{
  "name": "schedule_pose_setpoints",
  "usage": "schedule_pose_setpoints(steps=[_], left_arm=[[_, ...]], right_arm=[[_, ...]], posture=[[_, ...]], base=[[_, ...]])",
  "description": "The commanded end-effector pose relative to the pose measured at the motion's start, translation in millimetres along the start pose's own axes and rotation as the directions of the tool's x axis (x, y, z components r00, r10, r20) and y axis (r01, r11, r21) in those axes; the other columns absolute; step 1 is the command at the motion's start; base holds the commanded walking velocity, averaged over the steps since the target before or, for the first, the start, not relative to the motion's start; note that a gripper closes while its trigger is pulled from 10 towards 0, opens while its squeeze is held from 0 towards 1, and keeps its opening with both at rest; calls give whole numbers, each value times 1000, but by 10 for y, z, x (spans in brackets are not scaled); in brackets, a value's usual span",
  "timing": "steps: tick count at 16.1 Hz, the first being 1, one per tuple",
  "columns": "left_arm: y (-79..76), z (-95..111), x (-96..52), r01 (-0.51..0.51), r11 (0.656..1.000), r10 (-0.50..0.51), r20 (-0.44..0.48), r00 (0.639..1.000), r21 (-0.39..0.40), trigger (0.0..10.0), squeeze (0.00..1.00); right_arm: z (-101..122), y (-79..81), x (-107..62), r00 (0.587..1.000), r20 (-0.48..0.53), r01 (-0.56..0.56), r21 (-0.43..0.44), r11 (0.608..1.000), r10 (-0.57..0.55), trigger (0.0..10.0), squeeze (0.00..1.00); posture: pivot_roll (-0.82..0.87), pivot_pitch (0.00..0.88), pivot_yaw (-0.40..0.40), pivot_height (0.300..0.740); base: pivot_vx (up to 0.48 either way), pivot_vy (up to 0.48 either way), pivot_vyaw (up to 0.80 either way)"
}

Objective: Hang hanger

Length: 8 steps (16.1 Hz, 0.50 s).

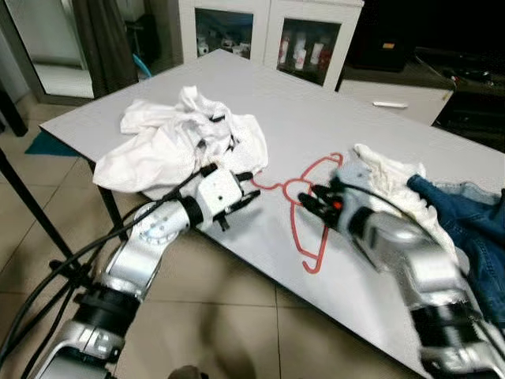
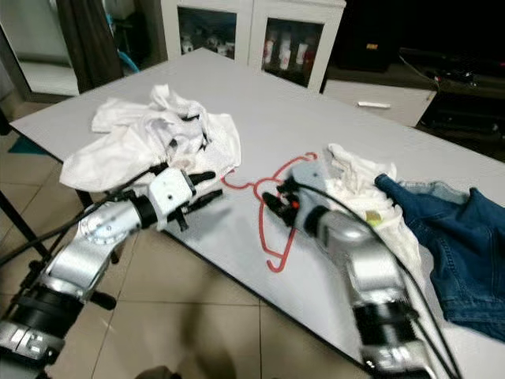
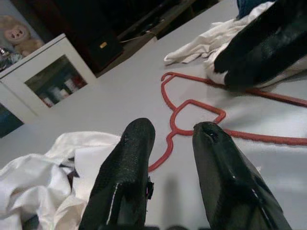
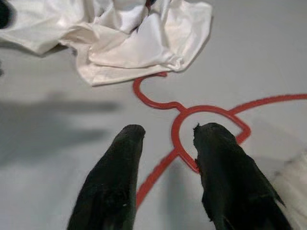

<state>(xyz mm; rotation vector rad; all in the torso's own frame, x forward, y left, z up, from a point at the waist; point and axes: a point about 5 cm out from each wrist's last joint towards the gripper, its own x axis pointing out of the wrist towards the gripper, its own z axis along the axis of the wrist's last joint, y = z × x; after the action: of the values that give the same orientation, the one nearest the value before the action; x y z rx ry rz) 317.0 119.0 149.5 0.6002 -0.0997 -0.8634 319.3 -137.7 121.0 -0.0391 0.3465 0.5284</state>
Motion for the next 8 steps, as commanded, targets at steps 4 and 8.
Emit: schedule_pose_setpoints(steps=[4, 8], left_arm=[[36, 47, 25, -10, 1000, 10, 15, 1000, 15, 10000, 0], [37, 26, 6, -13, 1000, 13, 9, 1000, 16, 10000, 0]], right_arm=[[-357, -40, 175, 988, -105, 118, 25, 993, -115, 10000, 0], [-475, 20, 317, 982, -139, 131, 31, 991, -125, 10000, 0]], posture=[[55, 0, -78, 723], [61, 0, -78, 723]], base=[[0, 0, 0], [0, 0, 0]])
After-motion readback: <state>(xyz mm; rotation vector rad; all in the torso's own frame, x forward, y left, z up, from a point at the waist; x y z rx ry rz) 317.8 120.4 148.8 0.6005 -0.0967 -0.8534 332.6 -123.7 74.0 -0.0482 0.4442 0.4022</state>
